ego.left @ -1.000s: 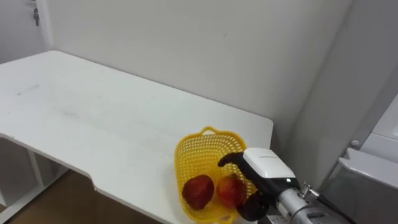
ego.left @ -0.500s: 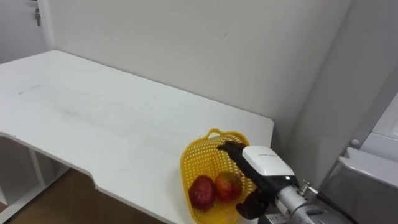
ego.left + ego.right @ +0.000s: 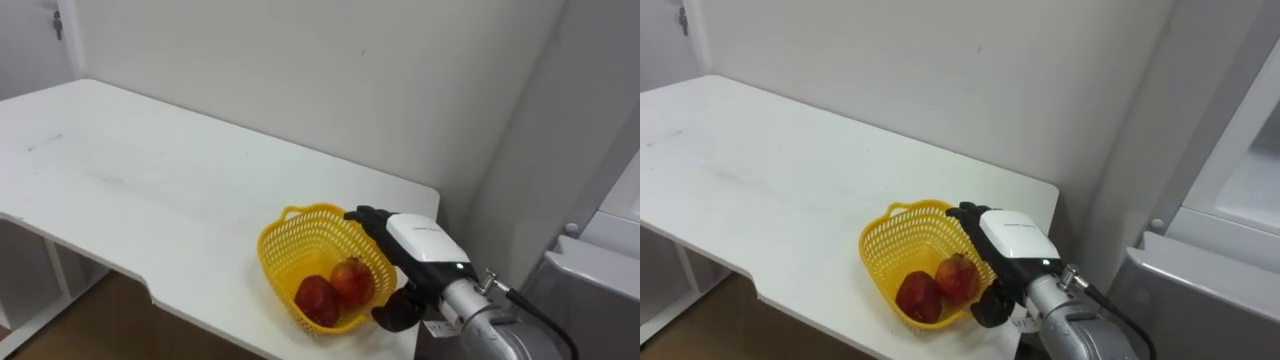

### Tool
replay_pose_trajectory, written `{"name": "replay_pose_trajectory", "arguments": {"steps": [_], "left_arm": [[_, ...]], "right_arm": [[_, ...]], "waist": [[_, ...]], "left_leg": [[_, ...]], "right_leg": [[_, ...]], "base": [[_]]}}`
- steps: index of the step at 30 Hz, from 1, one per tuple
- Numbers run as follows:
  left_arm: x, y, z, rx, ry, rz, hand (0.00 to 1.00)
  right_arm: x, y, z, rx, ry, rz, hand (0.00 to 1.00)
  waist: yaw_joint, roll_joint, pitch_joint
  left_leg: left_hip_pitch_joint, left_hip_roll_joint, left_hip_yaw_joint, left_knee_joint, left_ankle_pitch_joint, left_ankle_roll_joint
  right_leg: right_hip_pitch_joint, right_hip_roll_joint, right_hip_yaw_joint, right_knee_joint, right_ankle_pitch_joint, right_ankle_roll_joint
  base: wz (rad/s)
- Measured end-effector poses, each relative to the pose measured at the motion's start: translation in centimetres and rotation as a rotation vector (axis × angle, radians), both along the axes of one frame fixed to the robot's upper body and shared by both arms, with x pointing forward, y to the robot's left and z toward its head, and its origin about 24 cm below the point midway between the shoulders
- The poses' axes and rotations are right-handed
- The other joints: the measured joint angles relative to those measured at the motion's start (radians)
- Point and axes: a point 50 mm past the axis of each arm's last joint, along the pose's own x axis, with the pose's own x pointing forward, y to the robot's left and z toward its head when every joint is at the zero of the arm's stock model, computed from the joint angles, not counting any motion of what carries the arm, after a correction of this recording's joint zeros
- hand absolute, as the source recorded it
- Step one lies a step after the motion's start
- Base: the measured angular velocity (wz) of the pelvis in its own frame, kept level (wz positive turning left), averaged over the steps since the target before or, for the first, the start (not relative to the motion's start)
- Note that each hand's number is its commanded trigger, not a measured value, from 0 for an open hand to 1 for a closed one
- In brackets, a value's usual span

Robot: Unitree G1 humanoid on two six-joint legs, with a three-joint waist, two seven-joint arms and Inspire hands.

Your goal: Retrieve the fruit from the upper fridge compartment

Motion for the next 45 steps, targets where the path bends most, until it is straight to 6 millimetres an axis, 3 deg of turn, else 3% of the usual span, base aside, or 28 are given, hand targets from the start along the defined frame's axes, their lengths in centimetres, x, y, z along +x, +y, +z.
{"name": "replay_pose_trajectory", "arguments": {"steps": [6, 12, 16, 25, 29, 38, 45], "left_arm": [[-0.1, 0.0, 0.0, 0.002, 0.003, 0.001, 0.0], [0.1, 0.0, 0.1, -0.003, -0.013, -0.003, 0.0], [0.3, -0.1, 0.1, -0.007, -0.02, -0.007, 0.0], [0.0, -0.2, 0.1, -0.009, -0.025, -0.009, 0.0], [-0.3, -0.5, -0.1, -0.014, -0.024, 0.016, 0.0], [-1.6, -1.2, -0.5, -0.018, 0.001, 0.033, 0.0], [-3.6, -1.5, -0.7, -0.033, 0.025, 0.09, 0.0]], "right_arm": [[-0.1, 0.3, 1.8, 0.061, -0.059, 0.019, 0.0], [-0.5, 0.9, 4.3, 0.133, -0.143, 0.065, 0.0], [-0.8, 1.3, 5.0, 0.173, -0.152, 0.097, 0.0], [-2.2, 1.8, 7.2, 0.3, -0.226, 0.158, 0.0], [-3.3, 1.1, 8.9, 0.359, -0.327, 0.156, 0.0], [-6.0, -0.1, 11.8, 0.523, -0.548, 0.153, 0.0], [-8.4, -3.4, 13.2, 0.64, -0.756, 0.042, 0.0]], "waist": [[-0.024, 0.005, -0.0016], [-0.057, 0.02, -0.01], [-0.066, 0.024, -0.0093], [-0.108, 0.026, -0.0076], [-0.111, 0.026, -0.0128], [-0.165, 0.067, -0.0259], [-0.22, 0.095, -0.028]], "left_leg": [[-0.004, -0.001, -0.004, 0.001, 0.0, 0.0], [0.007, -0.002, -0.001, 0.001, 0.0, 0.0], [0.019, 0.002, 0.022, -0.004, 0.0, 0.0], [0.031, 0.006, 0.045, -0.006, -0.001, 0.0], [0.032, 0.009, 0.053, -0.01, -0.001, 0.0], [0.053, 0.012, 0.077, -0.02, -0.001, 0.0], [0.086, 0.021, 0.108, -0.045, -0.001, 0.0]], "right_leg": [[0.0, 0.0, -0.005, 0.001, 0.0, 0.0], [0.006, 0.0, 0.008, 0.0, 0.0, 0.0], [0.013, 0.004, 0.042, 0.0, 0.0, 0.0], [0.014, 0.009, 0.07, 0.004, 0.0, -0.001], [0.009, 0.011, 0.073, 0.004, 0.002, -0.002], [0.016, 0.013, 0.102, 0.004, 0.002, -0.002], [0.023, 0.021, 0.13, 0.003, 0.005, -0.003]], "base": [[0.01], [-0.02], [-0.14], [-0.08], [-0.07], [-0.07], [-0.14]]}}
